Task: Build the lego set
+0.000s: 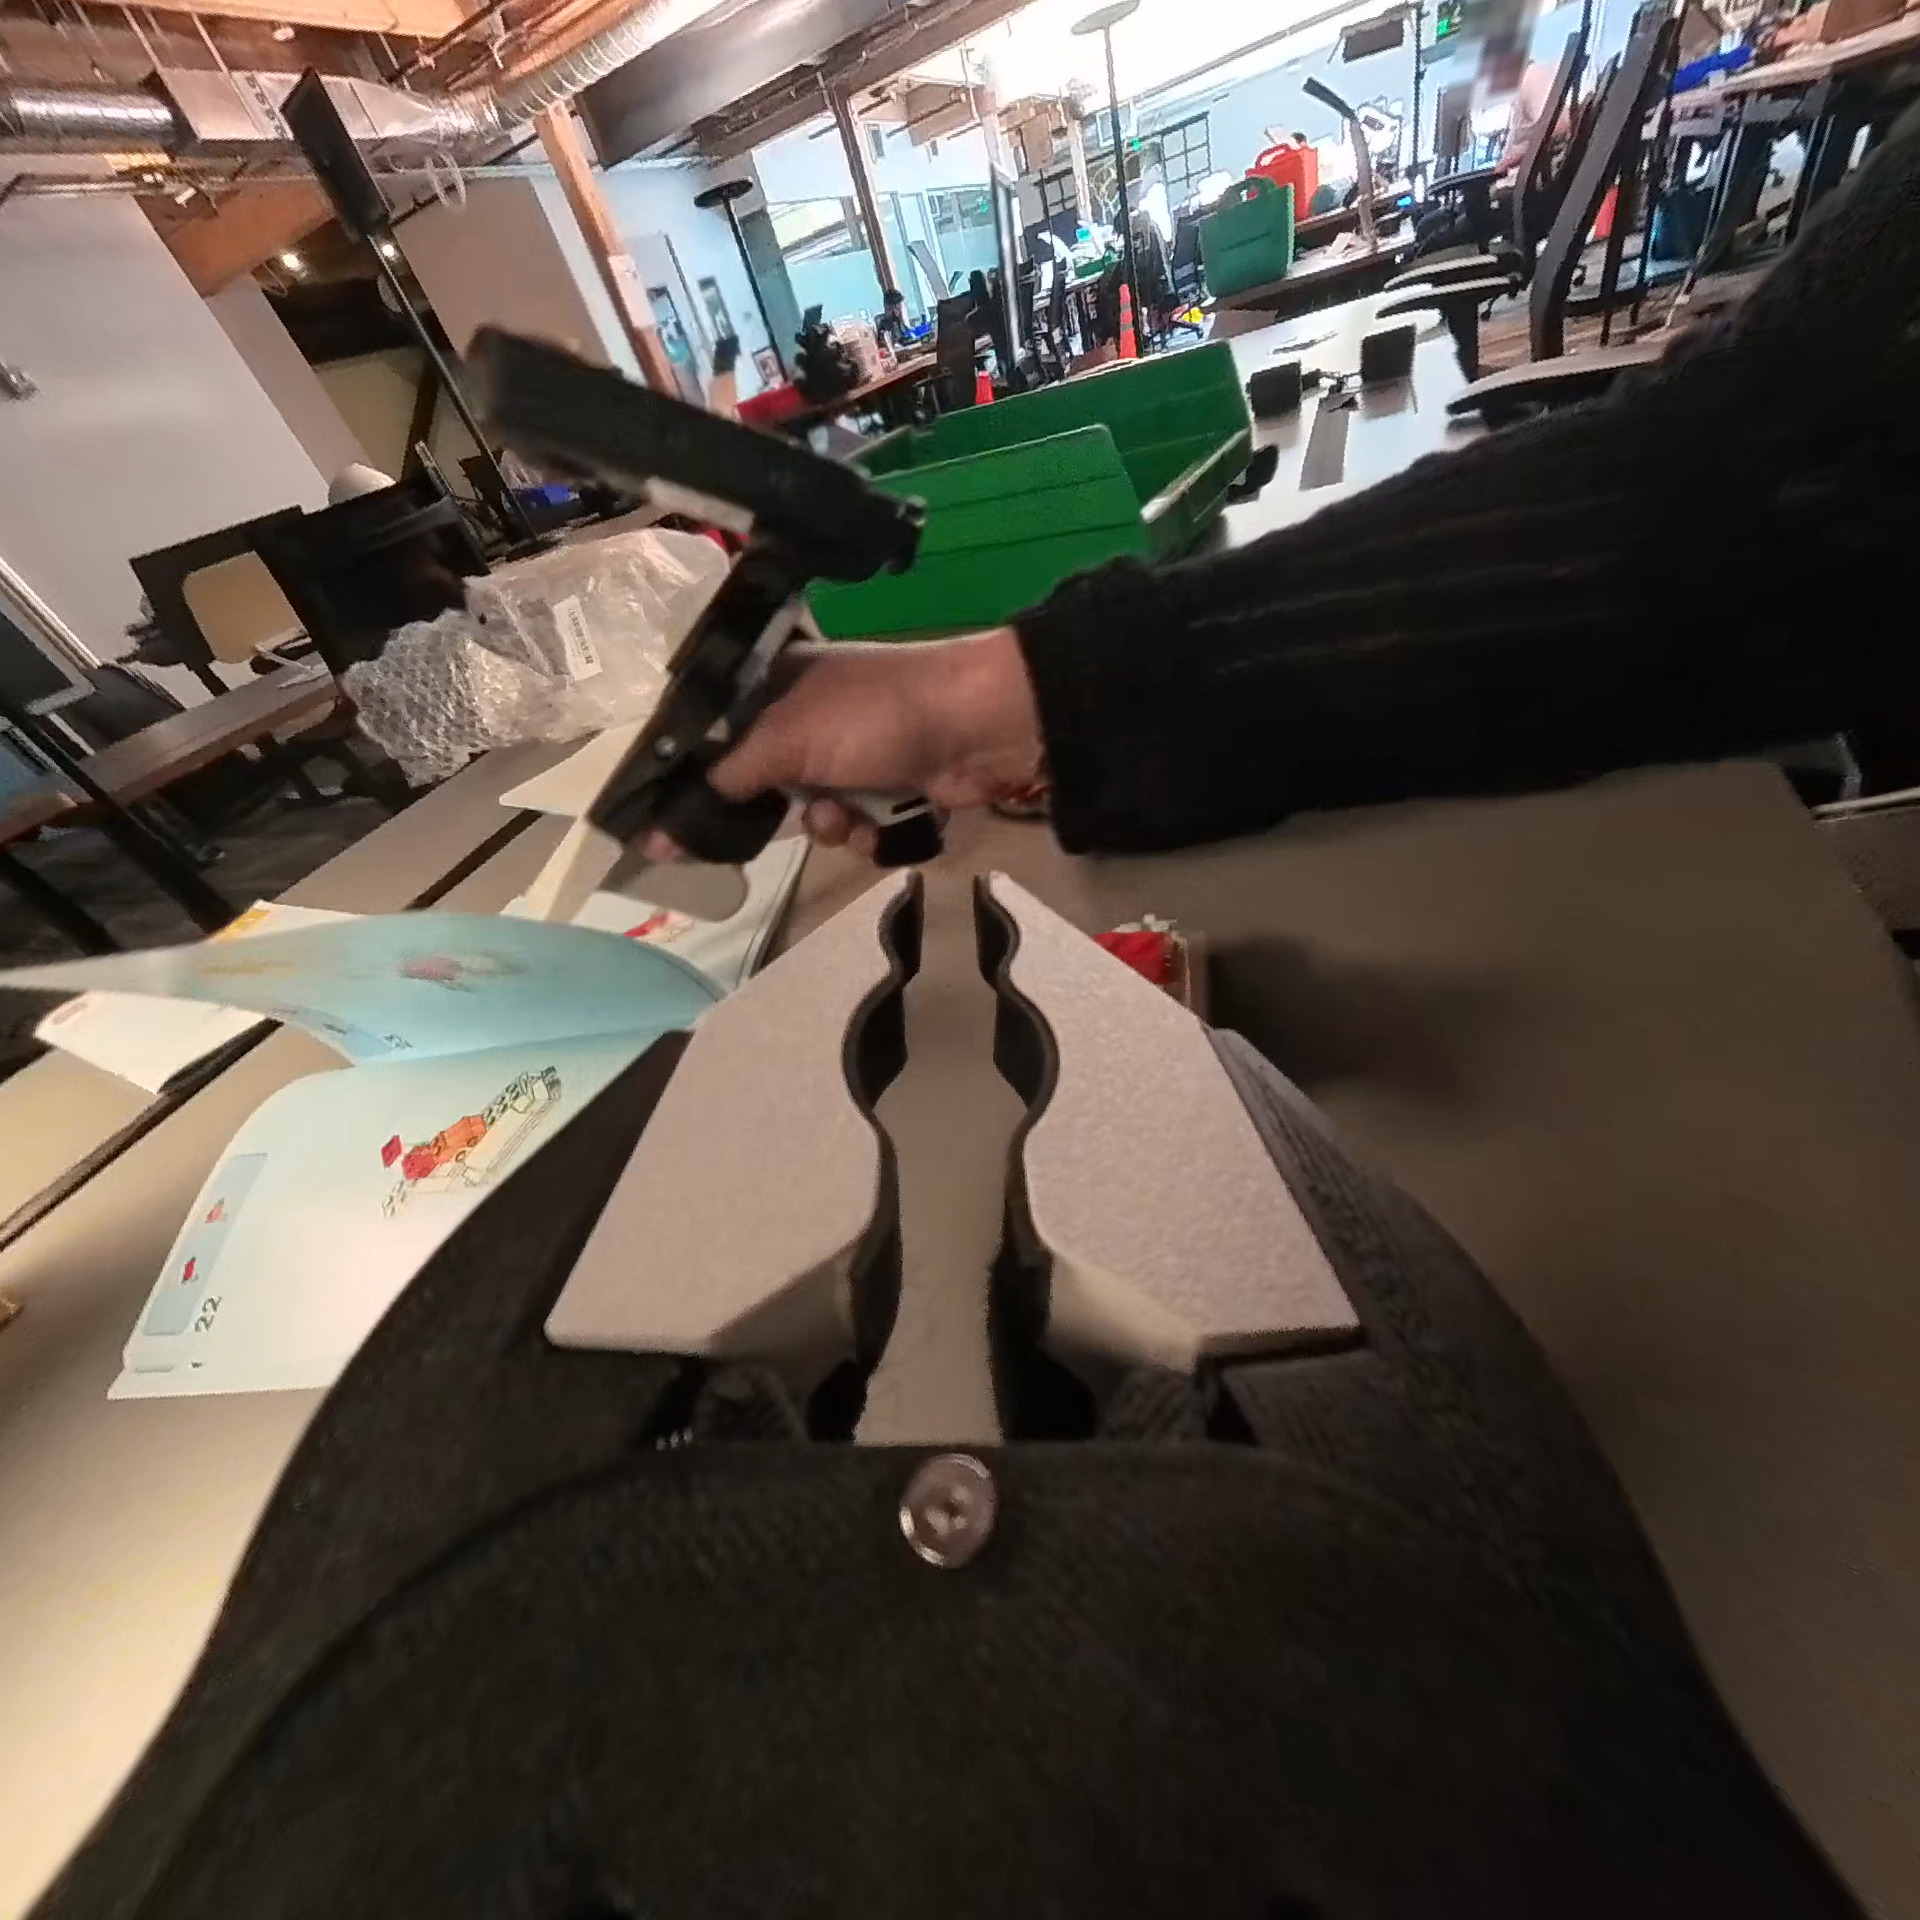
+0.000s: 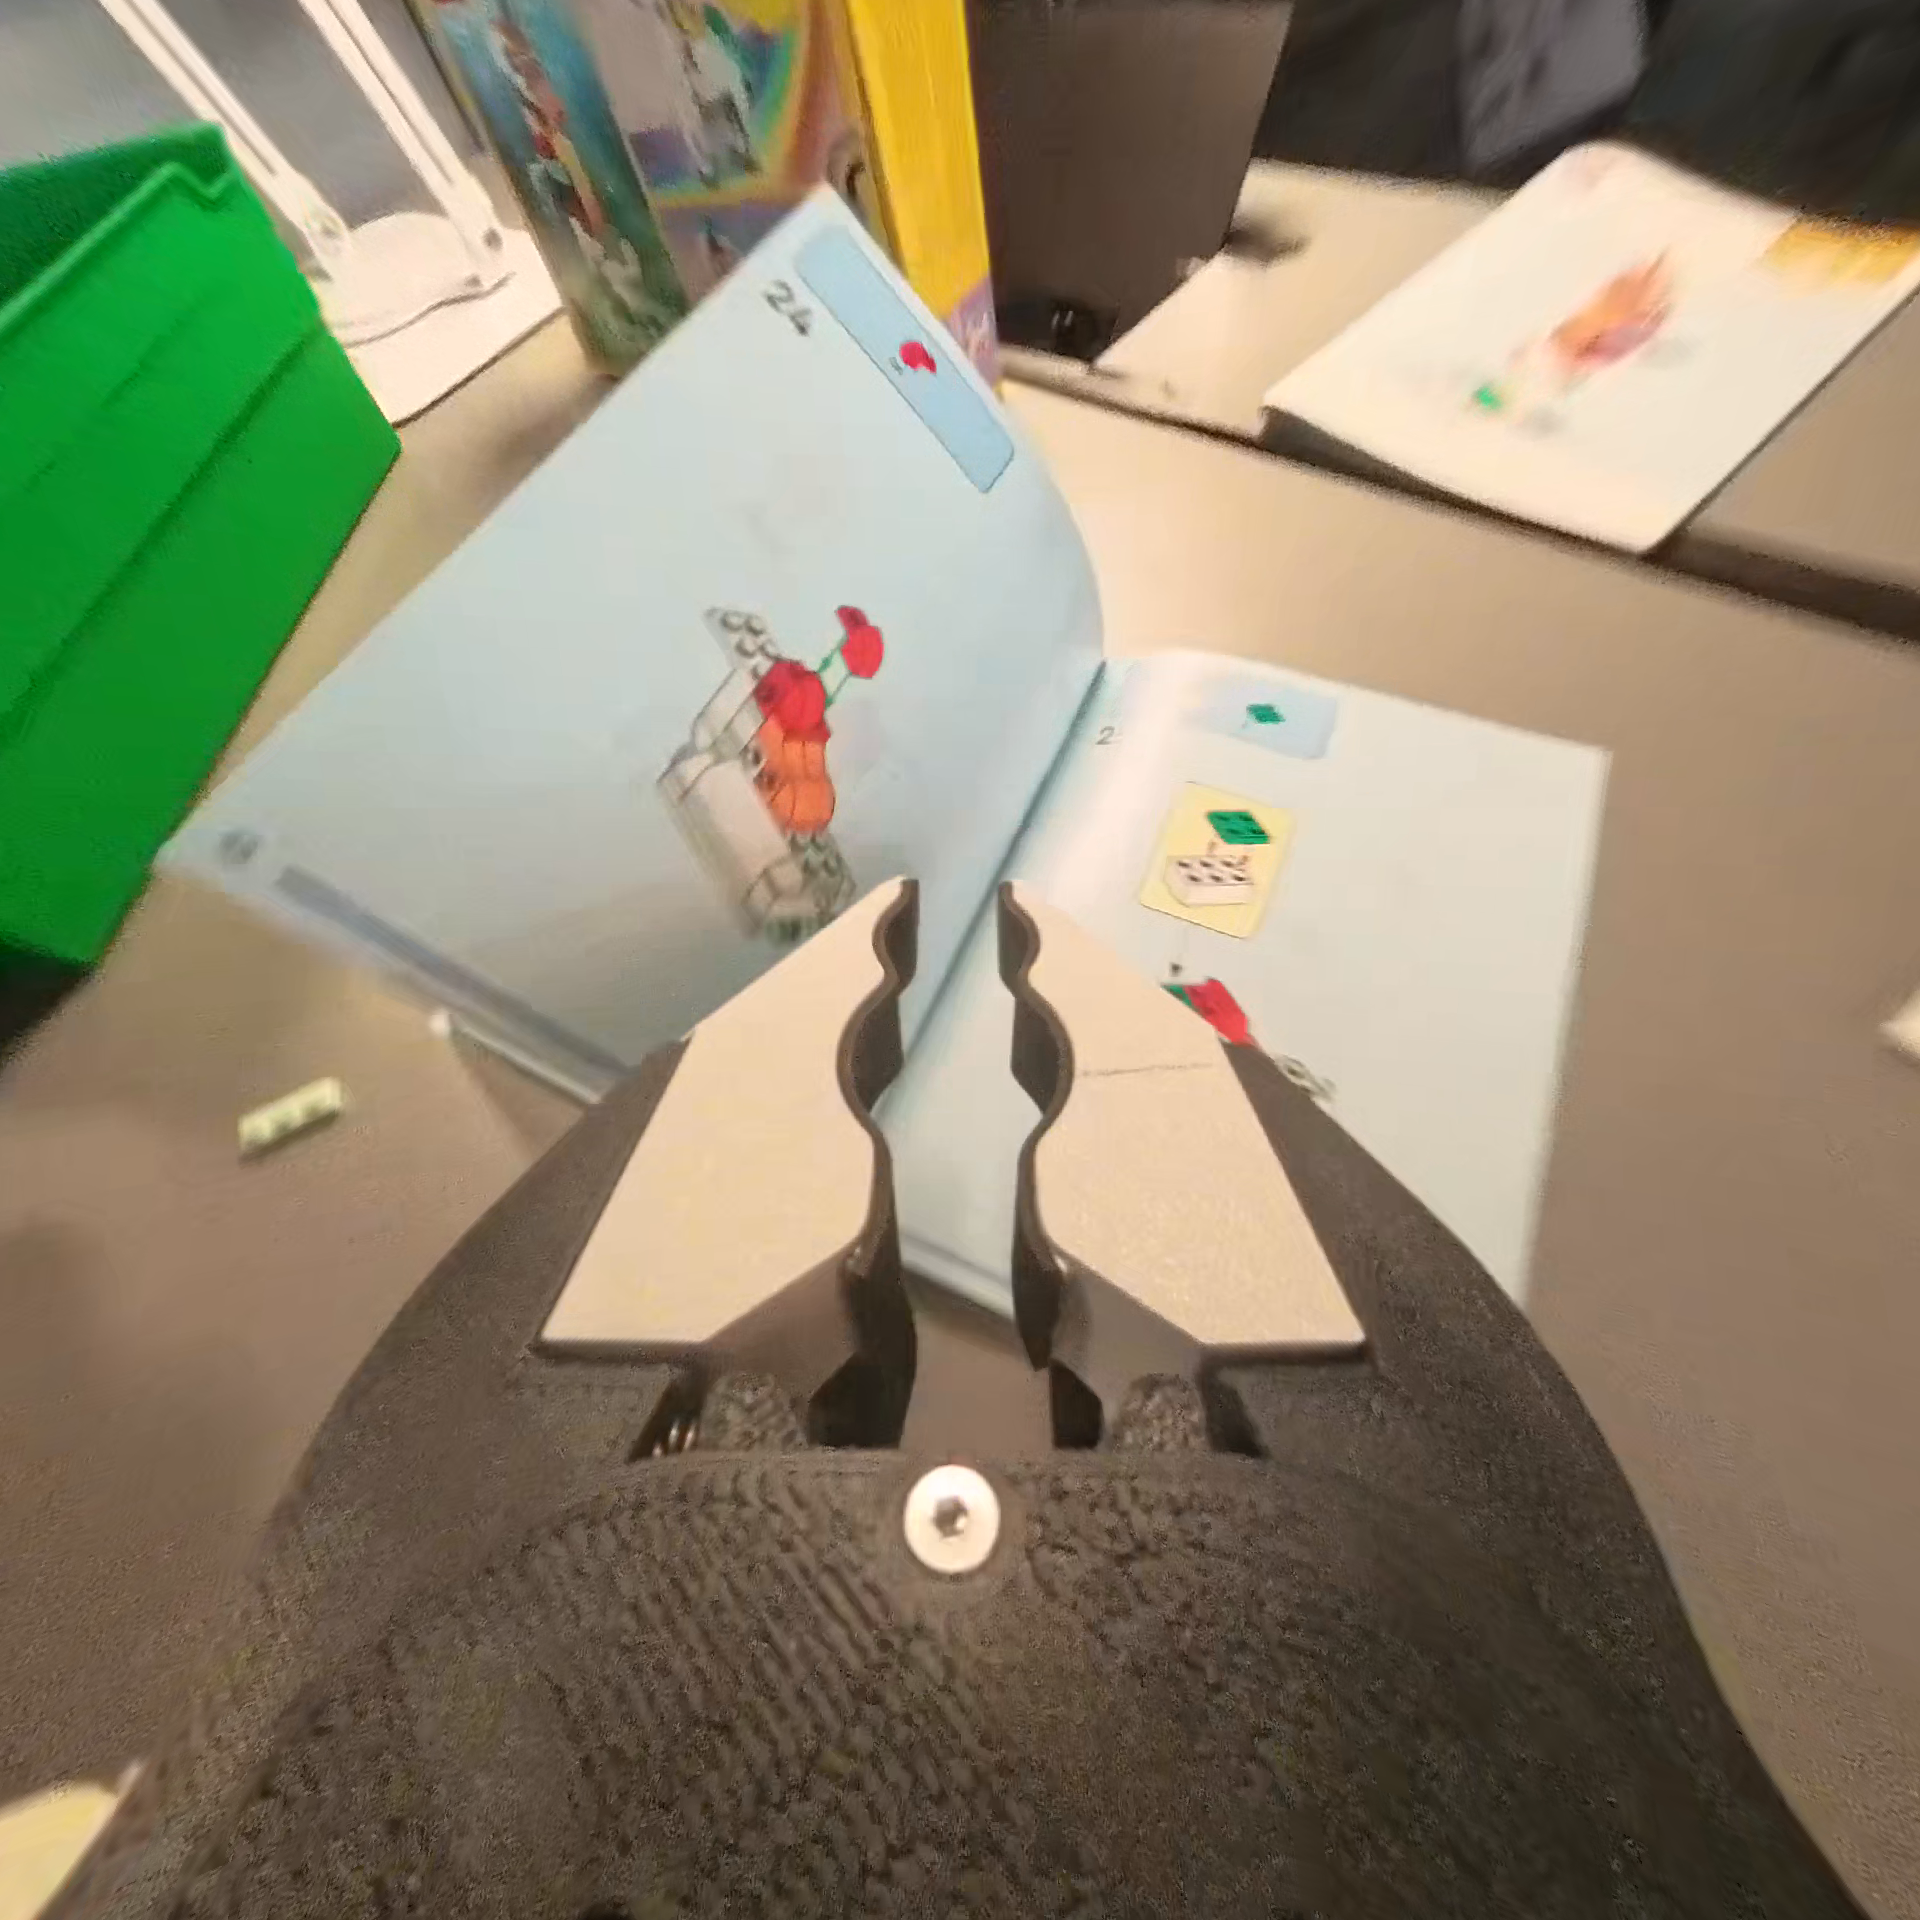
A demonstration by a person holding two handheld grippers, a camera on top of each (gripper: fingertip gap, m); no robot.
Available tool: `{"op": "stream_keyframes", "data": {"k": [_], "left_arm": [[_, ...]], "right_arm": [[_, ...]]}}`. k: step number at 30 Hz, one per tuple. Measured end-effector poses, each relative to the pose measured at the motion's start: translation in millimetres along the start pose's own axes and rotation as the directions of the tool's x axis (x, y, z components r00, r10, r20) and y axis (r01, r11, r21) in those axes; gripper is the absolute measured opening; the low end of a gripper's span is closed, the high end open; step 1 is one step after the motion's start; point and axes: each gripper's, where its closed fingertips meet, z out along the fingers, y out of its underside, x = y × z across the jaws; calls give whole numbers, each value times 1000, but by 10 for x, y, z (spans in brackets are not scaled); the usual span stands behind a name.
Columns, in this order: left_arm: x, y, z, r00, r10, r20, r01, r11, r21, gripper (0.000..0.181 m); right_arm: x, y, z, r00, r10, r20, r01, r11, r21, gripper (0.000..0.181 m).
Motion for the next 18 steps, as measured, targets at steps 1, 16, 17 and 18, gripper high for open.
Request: {"op": "stream_keyframes", "data": {"k": [1, 16, 17, 18], "left_arm": [[-23, 4, -9, 1000, -16, 3, 16, 1000, 0, 8], [-66, 59, -4, 984, -172, -43, 172, 985, 1, 8], [-69, 59, -7, 984, -173, -43, 174, 985, 1, 8], [-73, 59, -11, 984, -175, -43, 175, 984, 2, 8]], "right_arm": [[14, 37, 118, 1000, 30, 6, -29, 999, -36, 13], [-106, 221, 410, 966, -239, -93, 219, 957, -192, 24], [-104, 222, 404, 964, -248, -100, 226, 955, -193, 24], [-100, 225, 395, 960, -258, -107, 234, 952, -195, 25]]}}
